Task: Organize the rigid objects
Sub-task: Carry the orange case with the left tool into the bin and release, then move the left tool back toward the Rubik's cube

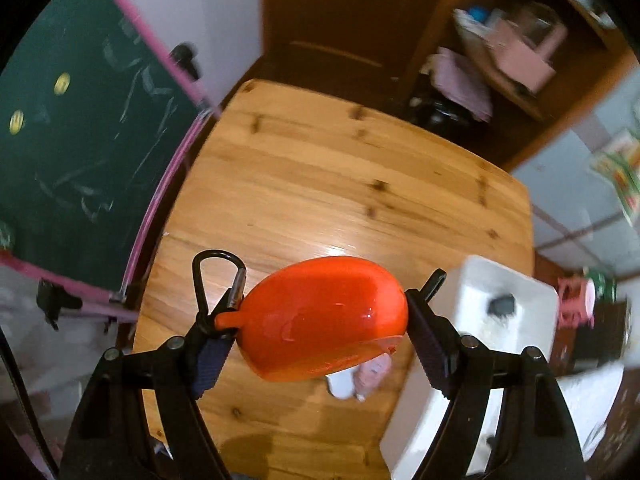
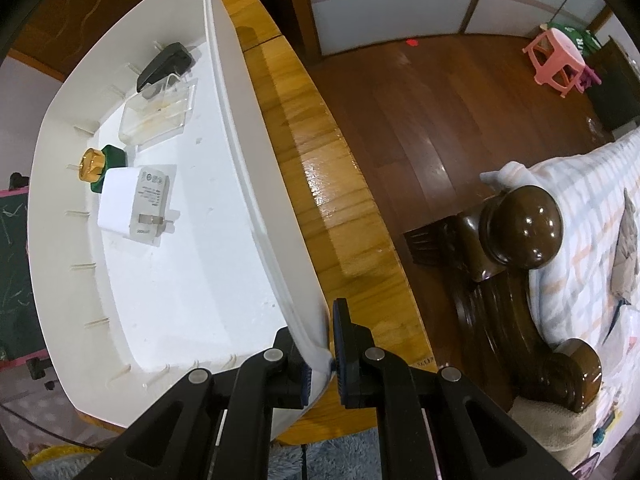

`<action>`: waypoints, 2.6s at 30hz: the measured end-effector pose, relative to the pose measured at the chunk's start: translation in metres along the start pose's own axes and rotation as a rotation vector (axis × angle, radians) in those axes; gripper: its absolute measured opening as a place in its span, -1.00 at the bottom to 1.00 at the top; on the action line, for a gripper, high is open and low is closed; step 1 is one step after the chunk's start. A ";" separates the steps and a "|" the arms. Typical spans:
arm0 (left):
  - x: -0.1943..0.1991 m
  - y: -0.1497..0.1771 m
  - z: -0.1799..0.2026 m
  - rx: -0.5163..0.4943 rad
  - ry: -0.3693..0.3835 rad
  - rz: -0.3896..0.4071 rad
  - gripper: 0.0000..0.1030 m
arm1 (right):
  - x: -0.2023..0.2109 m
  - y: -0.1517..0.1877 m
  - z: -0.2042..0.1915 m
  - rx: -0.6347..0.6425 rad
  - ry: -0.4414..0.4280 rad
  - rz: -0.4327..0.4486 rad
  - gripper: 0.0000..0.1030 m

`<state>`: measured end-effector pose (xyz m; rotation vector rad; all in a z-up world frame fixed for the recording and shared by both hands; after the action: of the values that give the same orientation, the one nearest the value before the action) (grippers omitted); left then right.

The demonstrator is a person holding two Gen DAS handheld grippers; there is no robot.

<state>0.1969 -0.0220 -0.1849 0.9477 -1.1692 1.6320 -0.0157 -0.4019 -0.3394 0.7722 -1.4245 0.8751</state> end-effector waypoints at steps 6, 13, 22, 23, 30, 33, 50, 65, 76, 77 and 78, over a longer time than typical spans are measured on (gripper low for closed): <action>0.025 0.021 0.064 -0.154 0.040 0.013 0.59 | 0.000 0.001 0.000 0.019 -0.037 0.010 -0.83; 0.025 0.044 0.132 -0.304 0.046 0.017 0.59 | -0.002 0.001 0.001 0.047 -0.063 0.026 -0.83; -0.032 0.067 0.183 -0.394 0.010 -0.077 0.59 | 0.001 0.002 -0.001 0.095 -0.083 0.050 -0.83; -0.041 0.068 0.186 -0.396 -0.001 -0.093 0.59 | 0.002 0.001 -0.001 0.098 -0.087 0.051 -0.83; -0.092 0.074 0.202 -0.427 -0.066 -0.164 0.60 | 0.005 0.001 -0.005 0.155 -0.066 0.072 -0.83; -0.114 0.071 0.204 -0.425 -0.097 -0.182 0.60 | 0.007 -0.001 -0.006 0.165 -0.067 0.080 -0.84; -0.181 0.066 0.195 -0.403 -0.179 -0.287 0.61 | 0.002 -0.003 -0.004 0.164 -0.072 0.078 -0.84; -0.145 0.064 0.198 -0.421 -0.134 -0.224 0.86 | 0.003 -0.003 -0.003 0.152 -0.093 0.097 -0.84; -0.081 0.068 0.191 -0.433 -0.081 -0.164 0.86 | 0.002 -0.004 -0.001 0.110 -0.130 0.077 -0.83; -0.073 0.068 0.189 -0.439 -0.082 -0.150 0.86 | 0.002 -0.005 0.000 0.108 -0.132 0.075 -0.83; -0.065 0.068 0.188 -0.443 -0.080 -0.138 0.86 | 0.002 -0.005 0.000 0.105 -0.135 0.073 -0.83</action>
<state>0.1687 -0.2279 -0.2146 0.7900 -1.4124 1.1660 -0.0115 -0.4036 -0.3371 0.8765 -1.5424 0.9754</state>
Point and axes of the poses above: each gripper's, at about its wrist camera, not at the fingertips, and x roughly against the way its jaws point, z to its right, y to its underside, the point moved 8 cm from there along -x, roughly the way its jaws point, and after that the axes turned 6 degrees about y, right-handed, at the moved point
